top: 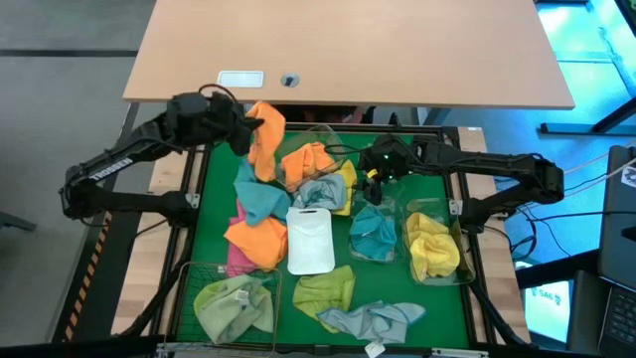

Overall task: Sort microfiber towel by color & place in baskets
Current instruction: Put the orange microfiber towel into the top transparent bin

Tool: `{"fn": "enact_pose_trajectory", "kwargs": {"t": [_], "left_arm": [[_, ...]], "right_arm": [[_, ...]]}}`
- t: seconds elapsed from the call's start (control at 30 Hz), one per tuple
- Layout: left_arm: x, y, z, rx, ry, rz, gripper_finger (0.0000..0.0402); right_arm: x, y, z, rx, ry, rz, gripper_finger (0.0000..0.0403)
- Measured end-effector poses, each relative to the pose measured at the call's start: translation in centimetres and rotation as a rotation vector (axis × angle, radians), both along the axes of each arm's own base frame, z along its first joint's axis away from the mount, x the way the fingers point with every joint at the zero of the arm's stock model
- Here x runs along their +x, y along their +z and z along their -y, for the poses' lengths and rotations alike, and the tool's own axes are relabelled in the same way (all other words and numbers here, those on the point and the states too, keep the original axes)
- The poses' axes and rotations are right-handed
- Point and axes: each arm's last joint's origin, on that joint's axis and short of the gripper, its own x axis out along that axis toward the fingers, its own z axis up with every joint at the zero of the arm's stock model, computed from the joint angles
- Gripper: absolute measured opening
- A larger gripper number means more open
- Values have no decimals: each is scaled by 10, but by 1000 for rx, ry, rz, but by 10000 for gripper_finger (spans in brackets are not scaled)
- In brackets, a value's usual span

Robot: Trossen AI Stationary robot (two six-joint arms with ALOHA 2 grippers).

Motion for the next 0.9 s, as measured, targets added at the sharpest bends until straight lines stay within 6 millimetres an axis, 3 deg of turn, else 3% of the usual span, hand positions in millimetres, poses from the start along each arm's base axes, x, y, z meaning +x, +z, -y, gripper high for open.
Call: {"fn": "enact_pose_trajectory", "kwargs": {"t": [0.33,0.5,0.67,0.9], "left_arm": [[2,44,3,161,-115,317,0],[4,54,2,254,-125,389,0],[18,49,-6,255,-121,385,0],[61,18,-29,214,-107,231,0]], "right_arm": [[0,0,0,-1,0,3,299],[0,0,0,-1,0,3,299],[1,-1,0,-1,0,2,299],[1,0,0,-1,0,4,299]]}}
